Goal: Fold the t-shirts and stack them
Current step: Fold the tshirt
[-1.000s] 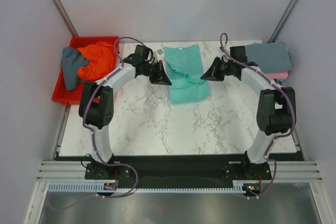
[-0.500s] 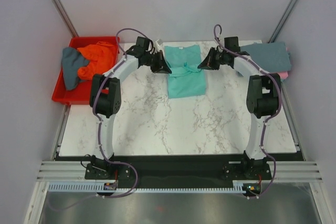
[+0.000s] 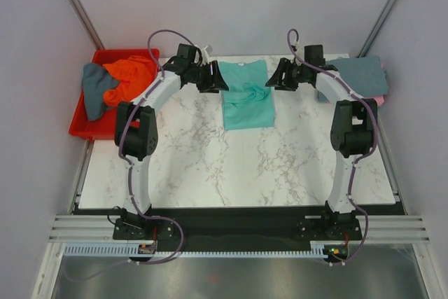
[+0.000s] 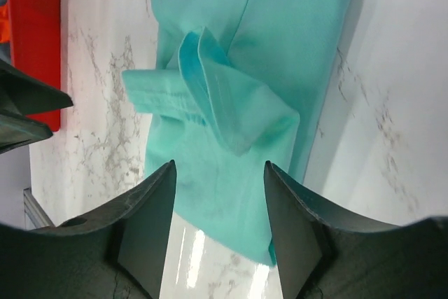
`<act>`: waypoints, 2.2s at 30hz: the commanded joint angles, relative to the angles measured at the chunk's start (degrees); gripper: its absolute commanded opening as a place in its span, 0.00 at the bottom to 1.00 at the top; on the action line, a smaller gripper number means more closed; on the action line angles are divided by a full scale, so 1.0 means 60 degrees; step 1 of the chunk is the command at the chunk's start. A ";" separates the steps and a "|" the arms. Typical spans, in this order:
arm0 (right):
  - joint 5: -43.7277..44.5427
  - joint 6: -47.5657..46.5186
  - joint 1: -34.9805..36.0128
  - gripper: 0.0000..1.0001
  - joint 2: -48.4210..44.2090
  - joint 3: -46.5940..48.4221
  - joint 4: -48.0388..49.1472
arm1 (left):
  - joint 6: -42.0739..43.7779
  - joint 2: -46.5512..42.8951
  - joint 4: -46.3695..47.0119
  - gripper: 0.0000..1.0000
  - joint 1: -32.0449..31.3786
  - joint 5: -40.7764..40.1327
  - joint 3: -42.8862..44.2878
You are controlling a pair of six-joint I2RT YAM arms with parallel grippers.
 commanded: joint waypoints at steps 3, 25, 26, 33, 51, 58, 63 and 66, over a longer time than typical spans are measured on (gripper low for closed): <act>-0.1332 -0.0672 -0.0693 0.61 -0.1636 -0.1485 -0.1641 | -0.0510 -0.2218 -0.0305 0.61 0.0118 0.1161 -0.2538; -0.2069 0.0279 -0.0562 0.57 -0.0464 -0.3714 -0.0853 | -0.2122 -0.0521 0.1365 0.64 -0.0277 0.2000 -0.4450; -0.2069 0.0308 -0.0504 0.57 -0.0435 -0.3729 -0.0824 | -0.2123 -0.0447 0.1365 0.64 -0.0335 0.2015 -0.4349; -0.2054 0.0440 -0.0152 0.57 0.0019 -0.3451 -0.0691 | -0.2123 -0.0080 0.1424 0.62 -0.0423 0.2000 -0.4113; -0.1191 0.0221 -0.0195 0.56 0.0020 -0.3494 -0.0794 | -0.2284 0.0242 0.1468 0.43 -0.0424 0.1297 -0.3850; -0.0912 -0.0101 -0.0239 0.51 0.0385 -0.3012 -0.0809 | -0.2182 0.0374 0.1541 0.33 -0.0424 0.1341 -0.3674; -0.0765 -0.0248 -0.0254 0.36 0.0488 -0.2806 -0.0794 | -0.2137 0.0213 0.1614 0.15 -0.0424 0.1429 -0.3893; -0.0867 -0.0351 -0.0269 0.26 0.0415 -0.2908 -0.0765 | -0.2152 0.0140 0.1702 0.04 -0.0424 0.1546 -0.4010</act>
